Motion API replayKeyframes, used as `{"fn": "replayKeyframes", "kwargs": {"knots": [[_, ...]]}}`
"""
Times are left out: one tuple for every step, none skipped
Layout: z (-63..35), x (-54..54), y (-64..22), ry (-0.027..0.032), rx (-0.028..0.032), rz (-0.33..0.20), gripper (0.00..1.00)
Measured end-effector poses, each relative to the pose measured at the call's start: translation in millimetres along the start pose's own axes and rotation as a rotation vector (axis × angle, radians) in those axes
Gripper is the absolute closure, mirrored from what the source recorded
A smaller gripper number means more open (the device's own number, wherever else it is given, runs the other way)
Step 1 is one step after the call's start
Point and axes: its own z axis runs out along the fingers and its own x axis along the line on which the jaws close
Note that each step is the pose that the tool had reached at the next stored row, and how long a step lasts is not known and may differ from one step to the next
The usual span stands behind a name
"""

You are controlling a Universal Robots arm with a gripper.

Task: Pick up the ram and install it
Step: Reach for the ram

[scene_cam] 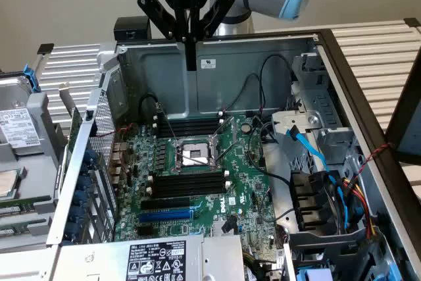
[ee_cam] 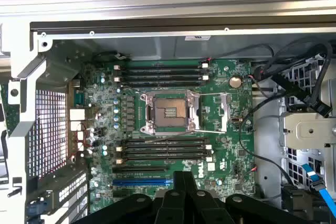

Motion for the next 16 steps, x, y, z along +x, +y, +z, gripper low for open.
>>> {"fn": "replayKeyframes", "kwargs": {"knots": [[0.0, 0.0, 0.0, 0.0000, 0.0000, 0.000, 0.89], [0.0, 0.0, 0.0, 0.0001, 0.0000, 0.000, 0.89], [0.0, 0.0, 0.0, 0.0001, 0.0000, 0.000, 0.89], [0.0, 0.0, 0.0, 0.0001, 0.0000, 0.000, 0.89], [0.0, 0.0, 0.0, 0.0001, 0.0000, 0.000, 0.89], [0.0, 0.0, 0.0, 0.0002, 0.0001, 0.000, 0.89], [0.0, 0.0, 0.0, 0.0002, 0.0001, 0.000, 0.89], [0.0, 0.0, 0.0, 0.0002, 0.0000, 0.000, 0.89], [0.0, 0.0, 0.0, 0.0003, 0.0001, 0.000, 0.89], [0.0, 0.0, 0.0, 0.0003, 0.0000, 0.000, 0.89], [0.0, 0.0, 0.0, 0.0003, 0.0000, 0.000, 0.89], [0.0, 0.0, 0.0, 0.0003, 0.0000, 0.000, 0.89], [0.0, 0.0, 0.0, 0.0003, 0.0001, 0.000, 0.89], [0.0, 0.1, 0.0, 0.0003, 0.0001, 0.000, 0.89], [0.0, 2.4, -0.1, 0.0004, 0.0001, 0.000, 0.89], [-0.1, 6.1, -0.4, 0.0002, 0.0001, 0.000, 0.89]]}}
